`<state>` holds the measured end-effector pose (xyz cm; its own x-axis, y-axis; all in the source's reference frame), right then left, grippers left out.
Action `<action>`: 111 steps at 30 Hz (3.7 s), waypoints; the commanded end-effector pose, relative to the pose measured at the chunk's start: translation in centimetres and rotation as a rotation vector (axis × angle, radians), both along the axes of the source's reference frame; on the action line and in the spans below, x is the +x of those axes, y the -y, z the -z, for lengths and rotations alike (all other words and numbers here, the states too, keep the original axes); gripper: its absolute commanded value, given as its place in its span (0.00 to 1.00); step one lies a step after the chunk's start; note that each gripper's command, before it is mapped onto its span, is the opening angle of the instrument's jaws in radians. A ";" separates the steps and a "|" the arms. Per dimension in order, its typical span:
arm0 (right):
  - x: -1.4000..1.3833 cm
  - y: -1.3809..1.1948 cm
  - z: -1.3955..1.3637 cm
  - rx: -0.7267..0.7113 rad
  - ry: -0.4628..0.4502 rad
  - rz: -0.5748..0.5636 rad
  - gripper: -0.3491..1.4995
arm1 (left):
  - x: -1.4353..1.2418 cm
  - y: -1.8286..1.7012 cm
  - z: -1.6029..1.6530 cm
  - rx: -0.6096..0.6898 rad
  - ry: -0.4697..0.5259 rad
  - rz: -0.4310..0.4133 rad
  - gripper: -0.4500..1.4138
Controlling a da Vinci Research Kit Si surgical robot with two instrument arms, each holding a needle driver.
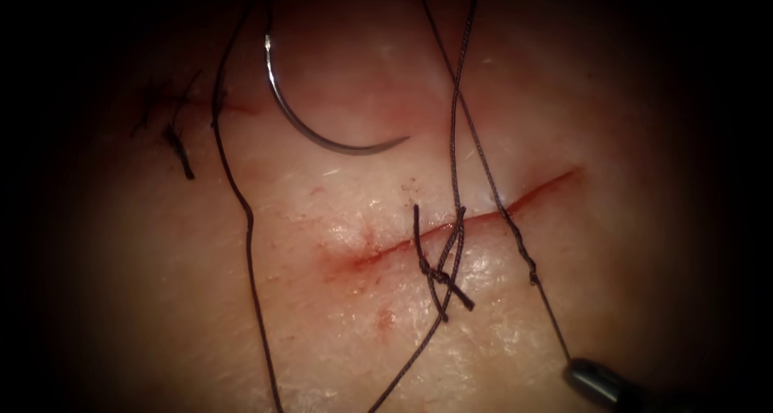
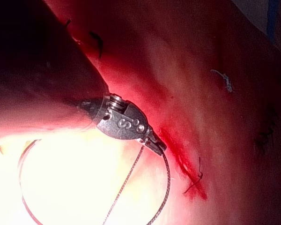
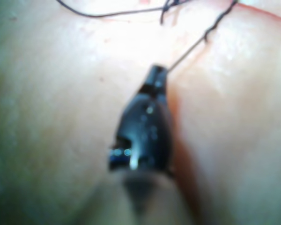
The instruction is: Wound Closure
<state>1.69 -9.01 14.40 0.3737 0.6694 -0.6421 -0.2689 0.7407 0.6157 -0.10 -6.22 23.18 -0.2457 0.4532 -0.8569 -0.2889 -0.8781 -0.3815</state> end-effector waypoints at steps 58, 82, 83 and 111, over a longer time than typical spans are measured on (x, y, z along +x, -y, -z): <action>0.98 -3.23 -0.66 -0.200 0.010 0.088 0.00 | -0.59 2.32 2.45 -0.011 0.624 -0.015 0.00; 0.73 -3.03 -0.55 -0.222 -0.013 0.229 0.00 | -0.45 2.14 2.19 0.028 0.479 -0.070 0.00; 0.68 -2.87 -0.58 -0.186 -0.032 0.252 0.00 | -0.45 2.11 2.16 0.011 0.456 -0.065 0.00; 1.60 -2.85 -0.80 -0.144 -0.227 0.299 0.00 | -0.84 2.18 2.13 -0.053 0.413 0.018 0.00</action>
<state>3.21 -6.12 15.15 0.3764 0.4500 -0.8098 0.1017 0.8487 0.5189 -0.90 -8.36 20.99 0.1334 0.4037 -0.9051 -0.1448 -0.8955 -0.4208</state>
